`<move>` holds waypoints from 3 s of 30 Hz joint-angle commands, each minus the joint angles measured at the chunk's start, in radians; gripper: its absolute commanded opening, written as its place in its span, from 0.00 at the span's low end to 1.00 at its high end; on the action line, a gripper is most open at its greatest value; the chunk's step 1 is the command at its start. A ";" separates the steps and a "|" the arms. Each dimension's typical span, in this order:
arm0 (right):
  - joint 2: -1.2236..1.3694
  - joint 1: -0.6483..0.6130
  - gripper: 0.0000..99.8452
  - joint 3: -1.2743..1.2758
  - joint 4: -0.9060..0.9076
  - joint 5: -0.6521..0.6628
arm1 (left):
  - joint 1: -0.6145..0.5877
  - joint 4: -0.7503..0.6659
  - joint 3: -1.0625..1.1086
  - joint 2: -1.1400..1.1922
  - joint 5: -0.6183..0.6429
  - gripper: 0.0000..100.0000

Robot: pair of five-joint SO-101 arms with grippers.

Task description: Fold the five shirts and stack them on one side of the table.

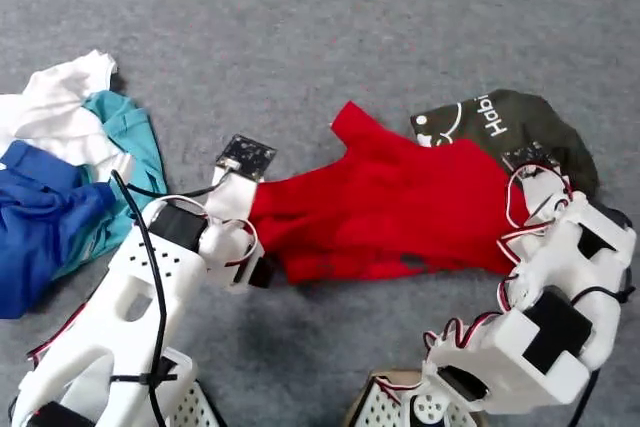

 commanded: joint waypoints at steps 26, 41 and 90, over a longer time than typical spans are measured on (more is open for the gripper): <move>-0.038 -0.031 0.00 0.002 -0.014 -0.018 | 0.008 0.028 0.018 -0.012 -0.144 0.29; -0.036 -0.031 0.00 0.004 -0.014 -0.018 | 0.015 -0.238 0.129 -0.010 -0.146 0.09; -0.213 -0.183 0.00 0.211 -0.252 -0.210 | -0.077 -0.129 -0.066 -0.008 0.302 0.32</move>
